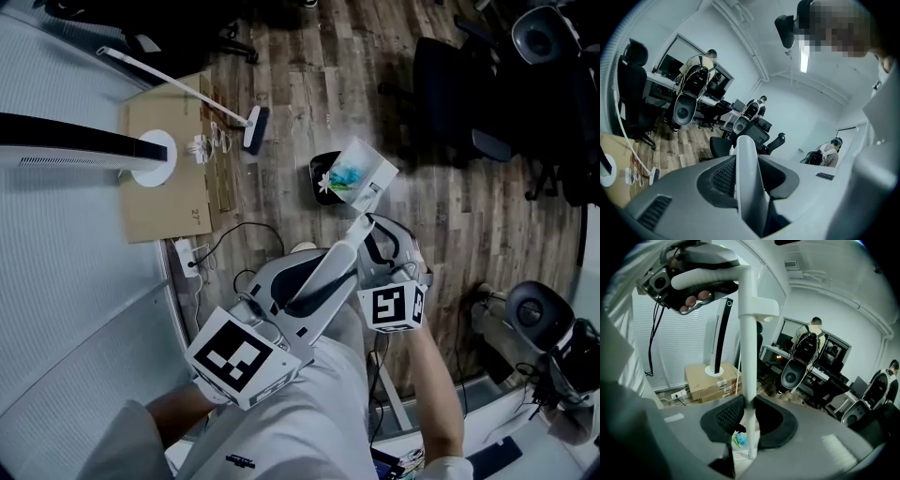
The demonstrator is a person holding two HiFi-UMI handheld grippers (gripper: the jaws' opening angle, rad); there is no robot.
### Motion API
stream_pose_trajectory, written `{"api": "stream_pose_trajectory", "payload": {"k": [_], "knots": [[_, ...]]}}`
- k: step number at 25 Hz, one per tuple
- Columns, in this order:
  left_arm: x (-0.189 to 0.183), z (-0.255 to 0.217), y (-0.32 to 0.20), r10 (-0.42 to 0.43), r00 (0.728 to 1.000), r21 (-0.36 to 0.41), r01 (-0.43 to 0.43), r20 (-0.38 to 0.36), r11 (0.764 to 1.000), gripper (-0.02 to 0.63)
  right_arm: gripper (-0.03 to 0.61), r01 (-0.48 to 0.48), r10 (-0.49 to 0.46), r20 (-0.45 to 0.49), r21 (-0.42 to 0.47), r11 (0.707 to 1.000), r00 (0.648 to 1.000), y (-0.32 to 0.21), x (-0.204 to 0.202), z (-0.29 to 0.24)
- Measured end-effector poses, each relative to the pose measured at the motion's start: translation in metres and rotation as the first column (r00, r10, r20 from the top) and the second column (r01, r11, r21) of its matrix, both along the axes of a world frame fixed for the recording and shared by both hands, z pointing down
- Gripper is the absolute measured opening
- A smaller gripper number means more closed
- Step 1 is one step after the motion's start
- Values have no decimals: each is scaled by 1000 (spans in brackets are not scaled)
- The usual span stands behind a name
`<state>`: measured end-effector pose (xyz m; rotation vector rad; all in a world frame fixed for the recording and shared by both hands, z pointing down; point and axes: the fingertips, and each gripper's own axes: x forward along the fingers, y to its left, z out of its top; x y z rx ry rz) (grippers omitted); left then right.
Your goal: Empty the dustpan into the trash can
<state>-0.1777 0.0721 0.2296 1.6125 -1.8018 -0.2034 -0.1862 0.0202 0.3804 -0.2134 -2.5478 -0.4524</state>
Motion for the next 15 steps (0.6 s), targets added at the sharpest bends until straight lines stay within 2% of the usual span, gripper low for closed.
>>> {"api": "stream_pose_trajectory", "payload": {"k": [10, 15], "knots": [[-18, 12, 21, -95, 995, 19, 96, -14, 995, 121, 86, 88, -87, -27, 22, 996, 996, 18, -18, 9], [-29, 18, 37, -151, 987, 36, 153, -45, 988, 121, 86, 141, -140, -38, 46, 989, 989, 31, -27, 14]]}}
